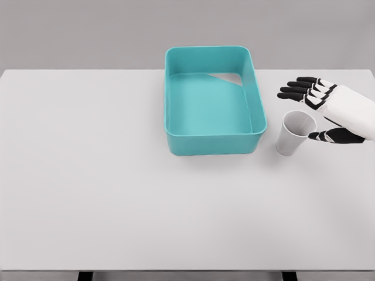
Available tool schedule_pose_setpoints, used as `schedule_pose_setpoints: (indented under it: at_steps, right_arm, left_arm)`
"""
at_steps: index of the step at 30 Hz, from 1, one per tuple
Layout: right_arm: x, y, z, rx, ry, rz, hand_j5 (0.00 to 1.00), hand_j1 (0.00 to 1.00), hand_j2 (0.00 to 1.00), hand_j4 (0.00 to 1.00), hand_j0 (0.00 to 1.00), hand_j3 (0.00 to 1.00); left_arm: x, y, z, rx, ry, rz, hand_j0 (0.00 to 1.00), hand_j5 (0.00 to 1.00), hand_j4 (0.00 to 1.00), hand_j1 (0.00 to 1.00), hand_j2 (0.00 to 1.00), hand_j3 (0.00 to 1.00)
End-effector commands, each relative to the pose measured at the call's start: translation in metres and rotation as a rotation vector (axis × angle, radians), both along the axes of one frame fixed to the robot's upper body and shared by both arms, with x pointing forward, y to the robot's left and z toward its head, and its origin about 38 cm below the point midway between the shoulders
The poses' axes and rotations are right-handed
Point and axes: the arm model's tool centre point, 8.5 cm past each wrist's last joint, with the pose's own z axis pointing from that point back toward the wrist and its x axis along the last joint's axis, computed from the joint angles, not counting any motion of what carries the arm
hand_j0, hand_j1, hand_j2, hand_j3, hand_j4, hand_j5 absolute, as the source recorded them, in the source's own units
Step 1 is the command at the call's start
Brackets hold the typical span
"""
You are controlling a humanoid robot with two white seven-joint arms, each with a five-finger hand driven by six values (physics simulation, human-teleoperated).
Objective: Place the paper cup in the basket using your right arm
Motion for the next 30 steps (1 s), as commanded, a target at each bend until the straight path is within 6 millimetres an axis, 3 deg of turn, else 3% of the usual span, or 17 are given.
schedule_pose_setpoints:
  at_steps: [1, 7, 10, 16, 22, 26, 28, 30]
  right_arm:
    - [0.000, 0.000, 0.001, 0.006, 0.002, -0.001, 1.00, 1.00, 1.00, 1.00, 1.00, 1.00]
    - [0.003, -0.007, 0.016, 0.052, -0.050, -0.042, 1.00, 1.00, 1.00, 1.00, 1.00, 1.00]
    - [0.003, 0.002, 0.001, -0.002, 0.083, 0.009, 1.00, 1.00, 1.00, 1.00, 1.00, 1.00]
    - [-0.012, -0.020, 0.019, 0.173, 0.233, 0.072, 1.00, 1.00, 1.00, 1.00, 1.00, 1.00]
    - [-0.012, -0.020, 0.027, 0.244, 0.234, 0.088, 1.00, 1.00, 1.00, 1.00, 1.00, 1.00]
    - [-0.016, -0.015, 0.021, 0.284, 0.310, 0.158, 1.00, 1.00, 1.00, 1.00, 1.00, 1.00]
    - [-0.015, -0.010, 0.024, 0.438, 0.298, 0.196, 1.00, 1.00, 1.00, 1.00, 1.00, 1.00]
    - [-0.009, -0.010, 0.020, 0.462, 0.347, 0.153, 1.00, 1.00, 1.00, 1.00, 1.00, 1.00]
  left_arm:
    - [0.000, 0.000, 0.000, 0.000, 0.000, 0.000, 1.00, 1.00, 1.00, 1.00, 1.00, 1.00]
    - [0.000, 0.000, 0.000, 0.000, 0.000, 0.000, 1.00, 1.00, 1.00, 1.00, 1.00, 1.00]
    - [0.000, 0.000, 0.000, 0.000, 0.000, 0.000, 1.00, 1.00, 1.00, 1.00, 1.00, 1.00]
    - [0.000, 0.000, 0.000, 0.000, 0.000, -0.001, 1.00, 1.00, 1.00, 1.00, 1.00, 1.00]
    - [0.000, 0.000, 0.000, 0.000, 0.000, 0.000, 1.00, 1.00, 1.00, 1.00, 1.00, 1.00]
    - [0.000, 0.000, 0.000, 0.000, 0.000, 0.000, 1.00, 1.00, 1.00, 1.00, 1.00, 1.00]
    - [0.000, 0.000, 0.000, 0.000, 0.000, 0.000, 1.00, 1.00, 1.00, 1.00, 1.00, 1.00]
    - [0.000, 0.000, 0.000, 0.000, 0.000, -0.001, 1.00, 1.00, 1.00, 1.00, 1.00, 1.00]
